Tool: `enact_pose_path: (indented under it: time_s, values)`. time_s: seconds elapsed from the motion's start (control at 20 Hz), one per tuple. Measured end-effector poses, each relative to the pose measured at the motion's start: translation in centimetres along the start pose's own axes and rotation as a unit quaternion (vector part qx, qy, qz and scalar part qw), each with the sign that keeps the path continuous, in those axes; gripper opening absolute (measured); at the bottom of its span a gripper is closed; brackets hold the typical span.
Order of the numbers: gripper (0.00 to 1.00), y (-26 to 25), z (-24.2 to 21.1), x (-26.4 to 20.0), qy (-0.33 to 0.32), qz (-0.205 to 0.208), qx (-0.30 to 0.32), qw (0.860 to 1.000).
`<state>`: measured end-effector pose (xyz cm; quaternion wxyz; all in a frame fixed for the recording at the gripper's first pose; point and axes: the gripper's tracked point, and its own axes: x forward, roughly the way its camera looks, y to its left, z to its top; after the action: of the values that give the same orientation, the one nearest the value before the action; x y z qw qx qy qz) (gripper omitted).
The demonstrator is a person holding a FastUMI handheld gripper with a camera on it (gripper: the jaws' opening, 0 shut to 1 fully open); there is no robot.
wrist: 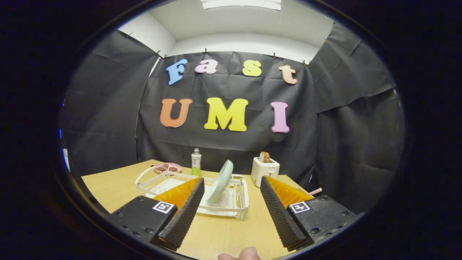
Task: Take the plate from the dish rack, then take the spoon from the basket and place it into the plate.
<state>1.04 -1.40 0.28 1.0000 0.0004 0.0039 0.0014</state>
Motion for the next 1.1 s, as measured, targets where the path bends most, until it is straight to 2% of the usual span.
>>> enact_pose_path:
  time_s: [0.4,0.5,0.65,1.1]
  values:
    - [1.0,-1.2,1.9,4.0,0.053,0.04,0.011,0.998]
    - [1.0,-1.5,2.9,5.7,0.07,0.048,0.025,0.996]
    - [1.0,-2.3,4.6,8.9,0.079,0.047,0.012,0.996]
    - [1.0,0.3,6.1,18.2,0.177,0.094,0.015,0.98]
